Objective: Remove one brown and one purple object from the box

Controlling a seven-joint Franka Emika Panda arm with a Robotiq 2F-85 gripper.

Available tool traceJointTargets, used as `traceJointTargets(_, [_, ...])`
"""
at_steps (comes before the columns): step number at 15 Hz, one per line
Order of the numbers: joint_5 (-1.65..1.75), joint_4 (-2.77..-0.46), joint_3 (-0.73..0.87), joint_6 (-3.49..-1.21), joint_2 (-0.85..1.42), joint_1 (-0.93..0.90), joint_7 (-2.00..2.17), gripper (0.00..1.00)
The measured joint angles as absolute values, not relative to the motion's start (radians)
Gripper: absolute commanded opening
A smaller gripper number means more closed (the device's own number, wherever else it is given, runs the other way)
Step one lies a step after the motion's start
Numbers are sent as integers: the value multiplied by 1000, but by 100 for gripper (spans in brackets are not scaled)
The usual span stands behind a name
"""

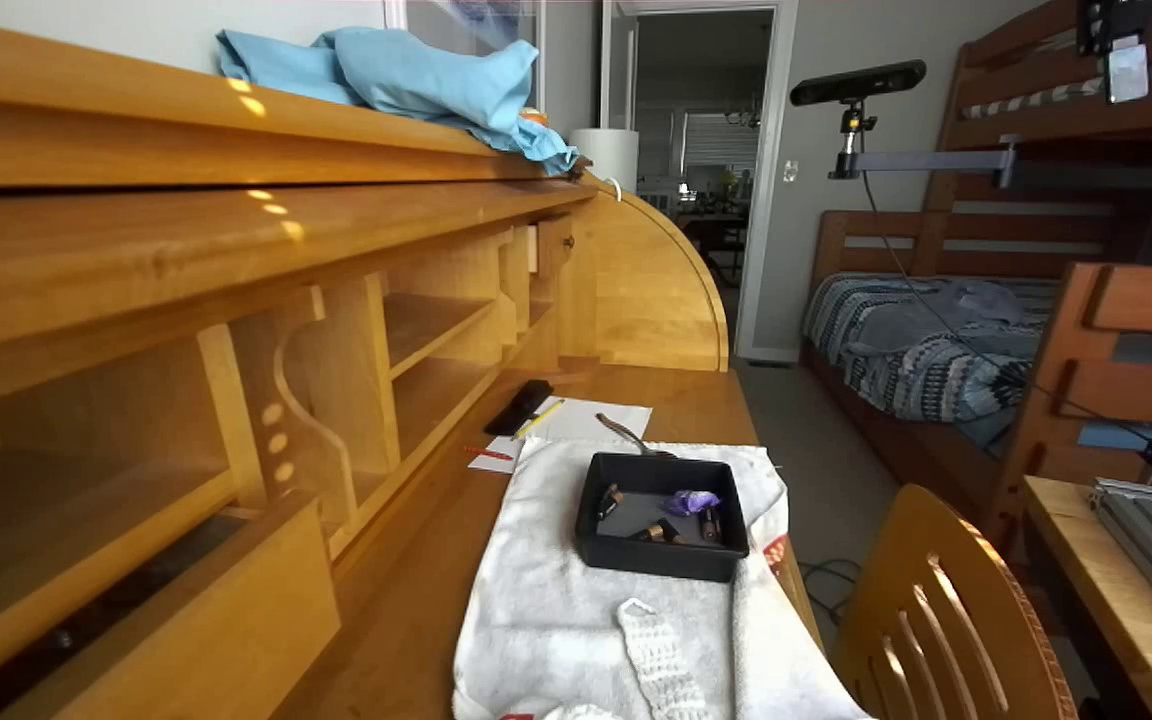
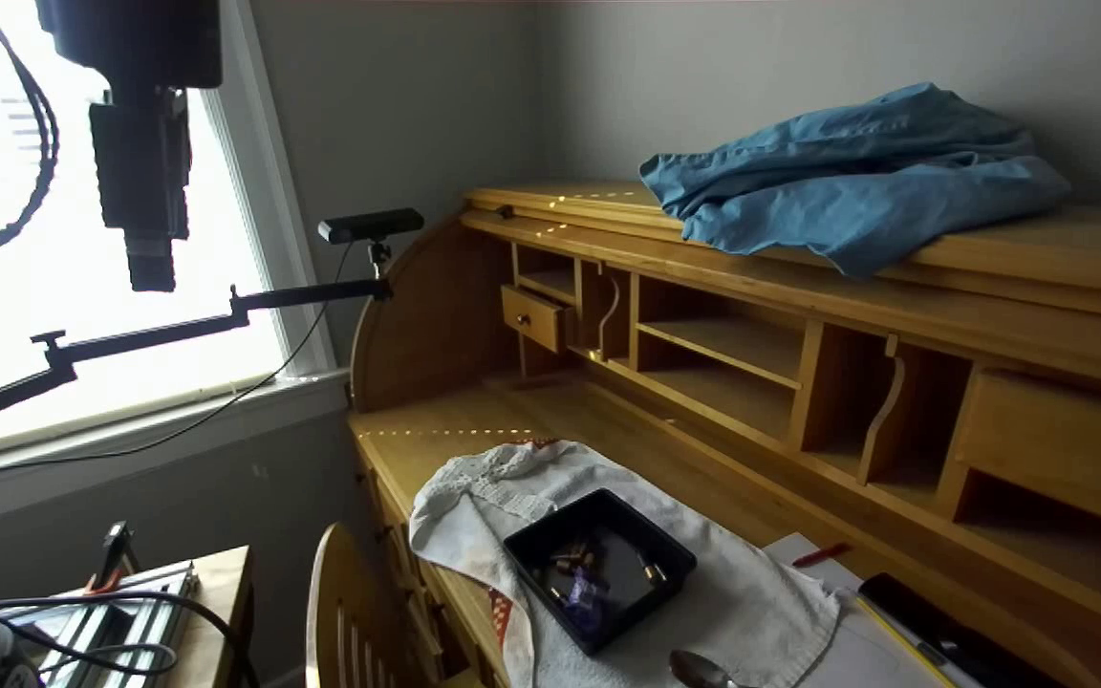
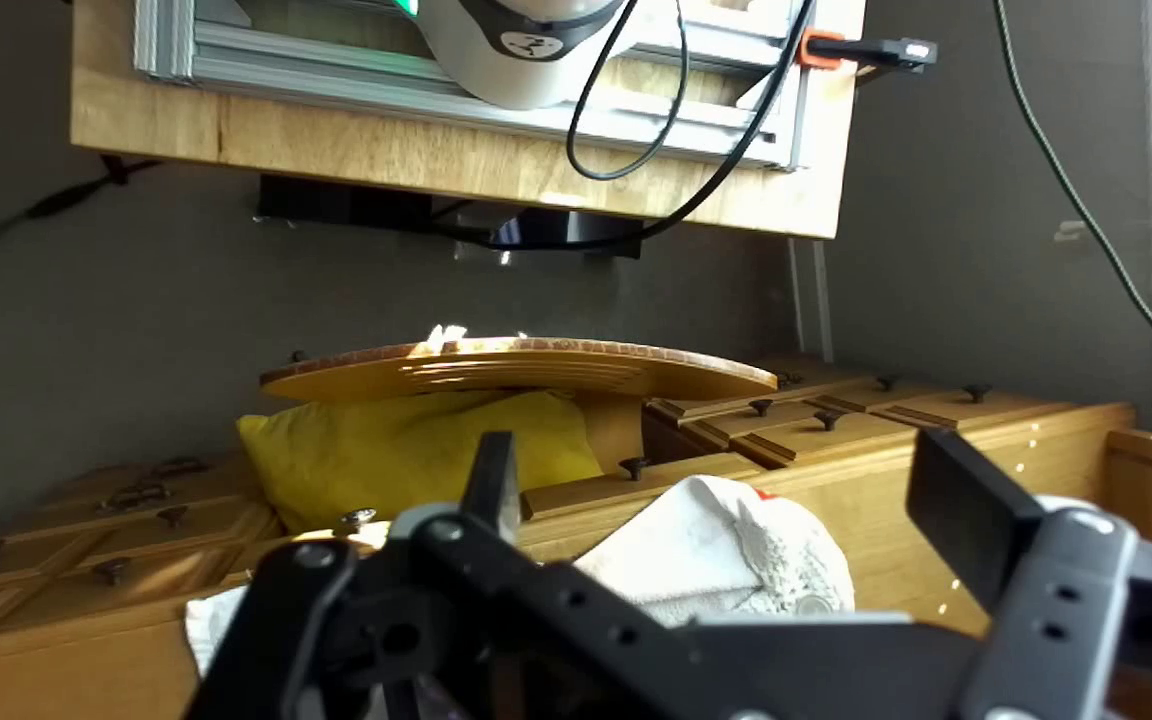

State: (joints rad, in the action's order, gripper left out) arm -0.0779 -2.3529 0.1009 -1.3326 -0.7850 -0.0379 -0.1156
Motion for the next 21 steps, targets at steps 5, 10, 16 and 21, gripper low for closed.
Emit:
traceJointTargets(5, [-78, -2353, 101, -1333, -785, -38, -116, 100])
traceJointTargets(10, [-78, -2353, 98, -1333, -783, -33, -114, 100])
traceJointTargets(16, [-53, -2372, 110, -1474, -713, 8, -127, 100])
traceJointTargets(21, [-5, -2410, 93, -1632, -630, 8, -165, 100])
